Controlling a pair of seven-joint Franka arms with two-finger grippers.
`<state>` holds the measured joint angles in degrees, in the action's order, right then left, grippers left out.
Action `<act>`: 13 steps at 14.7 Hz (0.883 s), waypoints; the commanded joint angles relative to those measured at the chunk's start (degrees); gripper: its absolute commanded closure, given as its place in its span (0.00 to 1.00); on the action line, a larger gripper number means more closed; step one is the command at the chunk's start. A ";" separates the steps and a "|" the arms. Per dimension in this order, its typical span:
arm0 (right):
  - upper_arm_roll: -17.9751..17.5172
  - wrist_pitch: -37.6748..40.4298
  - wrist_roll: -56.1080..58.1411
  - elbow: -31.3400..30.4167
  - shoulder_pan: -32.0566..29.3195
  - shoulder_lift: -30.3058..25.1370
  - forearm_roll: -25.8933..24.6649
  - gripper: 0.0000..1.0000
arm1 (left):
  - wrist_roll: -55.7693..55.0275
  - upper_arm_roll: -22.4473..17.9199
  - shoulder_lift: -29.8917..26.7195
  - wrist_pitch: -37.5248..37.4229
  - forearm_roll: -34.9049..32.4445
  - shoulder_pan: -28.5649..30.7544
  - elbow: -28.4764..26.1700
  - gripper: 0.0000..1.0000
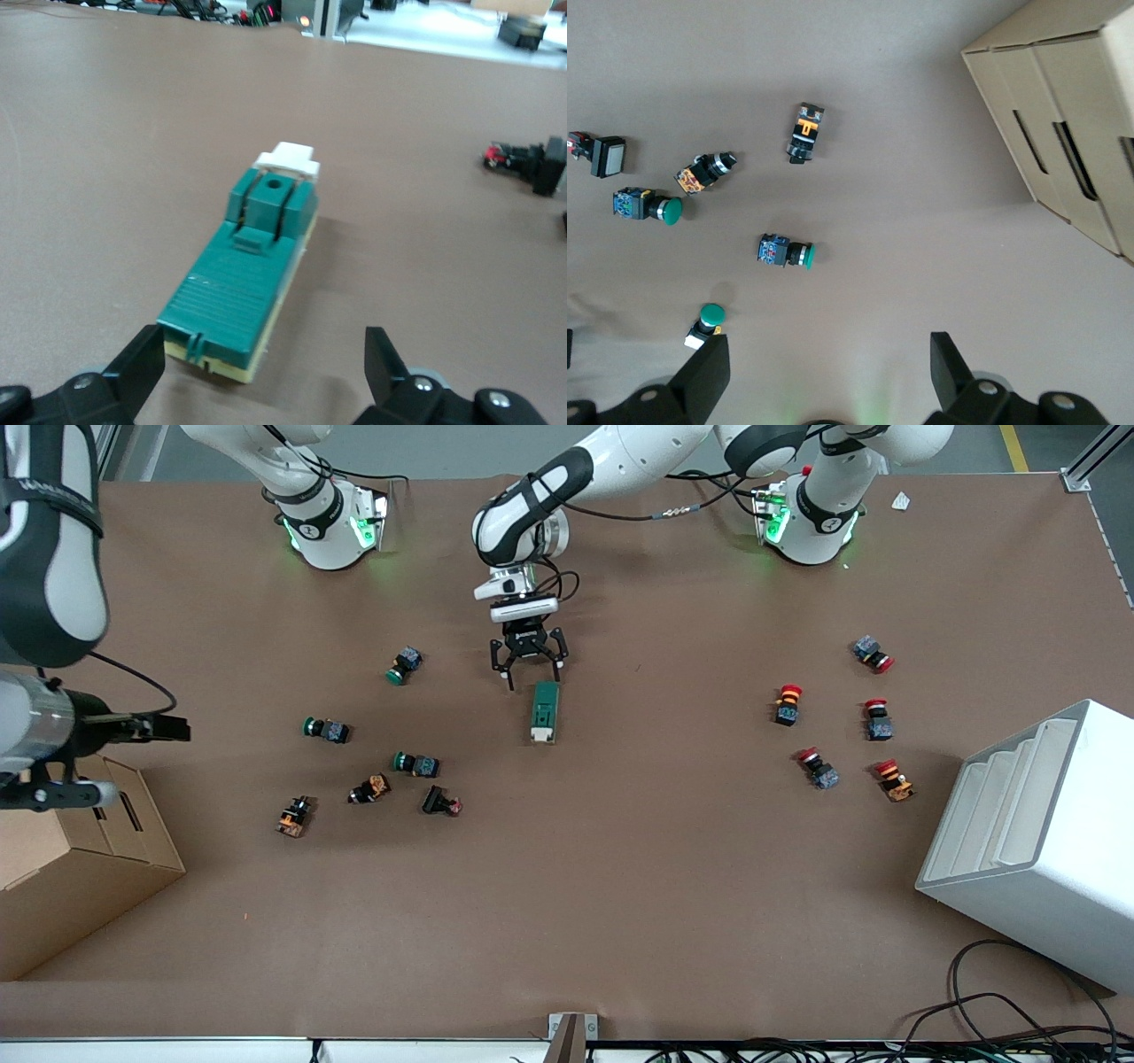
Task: Close load switch with both arms
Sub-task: 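Lift the left gripper up off the green switch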
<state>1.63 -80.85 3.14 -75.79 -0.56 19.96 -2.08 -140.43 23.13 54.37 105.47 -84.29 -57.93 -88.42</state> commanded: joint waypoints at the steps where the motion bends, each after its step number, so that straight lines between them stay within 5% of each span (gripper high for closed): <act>1: -1.37 2.62 0.64 3.18 -1.29 0.17 -1.17 0.00 | 9.79 0.42 -0.49 0.52 6.04 0.36 4.21 0.00; 8: -1.80 3.86 0.20 3.54 -1.20 -0.35 -0.21 0.00 | 31.68 0.60 -8.30 -0.01 21.68 3.51 5.01 0.00; 13: -1.72 8.25 1.08 2.75 -1.99 -4.13 0.32 0.00 | 53.83 -0.10 -17.26 -1.23 39.79 9.39 9.58 0.00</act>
<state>0.75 -74.08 3.23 -71.71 -0.90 19.04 -2.11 -93.44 22.96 42.09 105.33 -49.81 -51.41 -78.34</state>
